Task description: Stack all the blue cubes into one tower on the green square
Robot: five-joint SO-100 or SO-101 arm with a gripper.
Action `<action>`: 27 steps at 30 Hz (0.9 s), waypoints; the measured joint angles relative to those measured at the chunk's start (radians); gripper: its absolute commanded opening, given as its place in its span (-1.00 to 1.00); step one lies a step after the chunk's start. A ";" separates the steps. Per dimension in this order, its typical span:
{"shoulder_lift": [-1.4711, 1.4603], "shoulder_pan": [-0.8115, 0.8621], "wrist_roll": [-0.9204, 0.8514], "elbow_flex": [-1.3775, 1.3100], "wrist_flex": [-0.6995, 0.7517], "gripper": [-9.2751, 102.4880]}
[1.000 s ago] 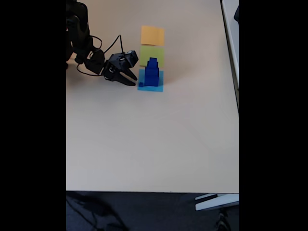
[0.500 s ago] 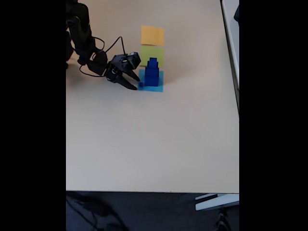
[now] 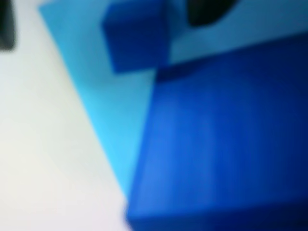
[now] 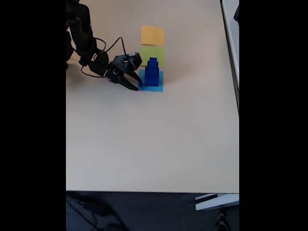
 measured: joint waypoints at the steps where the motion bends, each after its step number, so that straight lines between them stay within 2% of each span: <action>1: 0.000 0.000 0.000 0.000 0.000 -0.51; 27: -0.052 0.000 -0.023 -0.063 0.000 -0.58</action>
